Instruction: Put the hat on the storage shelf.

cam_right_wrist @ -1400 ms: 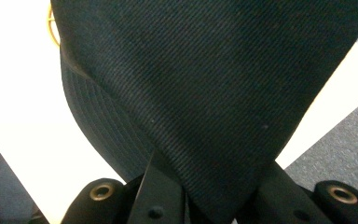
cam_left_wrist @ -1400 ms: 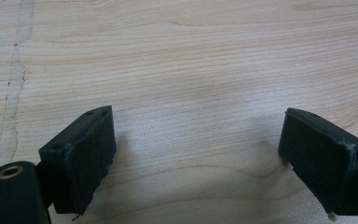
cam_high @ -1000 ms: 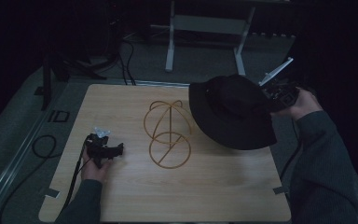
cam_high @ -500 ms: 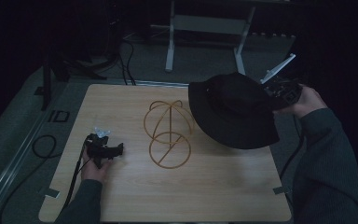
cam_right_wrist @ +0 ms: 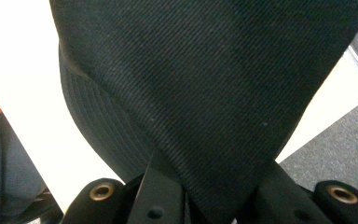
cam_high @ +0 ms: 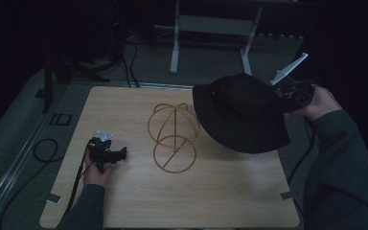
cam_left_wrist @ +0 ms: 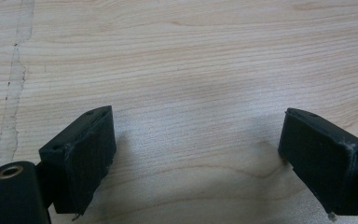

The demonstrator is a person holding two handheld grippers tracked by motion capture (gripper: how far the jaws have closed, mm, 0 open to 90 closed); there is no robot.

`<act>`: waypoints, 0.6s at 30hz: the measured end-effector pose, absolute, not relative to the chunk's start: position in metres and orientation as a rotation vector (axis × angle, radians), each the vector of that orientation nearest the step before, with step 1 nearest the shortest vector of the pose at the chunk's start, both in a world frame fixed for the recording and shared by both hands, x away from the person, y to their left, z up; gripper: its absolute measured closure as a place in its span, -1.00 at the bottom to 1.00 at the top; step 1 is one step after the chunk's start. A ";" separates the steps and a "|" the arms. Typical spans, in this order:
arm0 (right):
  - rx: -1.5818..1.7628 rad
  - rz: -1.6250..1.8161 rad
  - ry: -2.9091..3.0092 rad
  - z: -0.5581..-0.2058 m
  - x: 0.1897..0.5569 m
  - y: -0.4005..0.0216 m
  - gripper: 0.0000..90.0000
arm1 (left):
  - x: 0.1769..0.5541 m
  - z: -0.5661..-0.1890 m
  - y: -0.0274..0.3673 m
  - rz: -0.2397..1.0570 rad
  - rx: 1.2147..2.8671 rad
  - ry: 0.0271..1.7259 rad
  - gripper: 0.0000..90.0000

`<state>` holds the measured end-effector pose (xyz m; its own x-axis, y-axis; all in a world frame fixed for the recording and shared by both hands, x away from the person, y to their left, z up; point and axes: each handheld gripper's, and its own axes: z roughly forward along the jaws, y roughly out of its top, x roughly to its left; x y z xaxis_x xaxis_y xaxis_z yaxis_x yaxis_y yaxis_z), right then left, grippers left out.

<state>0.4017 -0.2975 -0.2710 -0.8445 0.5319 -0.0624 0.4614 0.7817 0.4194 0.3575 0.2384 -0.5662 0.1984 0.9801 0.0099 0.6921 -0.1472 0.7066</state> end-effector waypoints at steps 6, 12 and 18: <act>0.759 0.610 2.801 -0.268 0.401 -0.296 0.91 | 0.358 -0.566 0.238 0.655 1.908 1.554 -0.75; 0.742 0.650 2.801 -0.265 0.400 -0.295 0.91 | 0.358 -0.566 0.238 0.655 1.908 1.554 -0.75; 0.730 0.665 2.797 -0.262 0.400 -0.293 0.91 | 0.358 -0.566 0.238 0.655 1.908 1.554 -0.75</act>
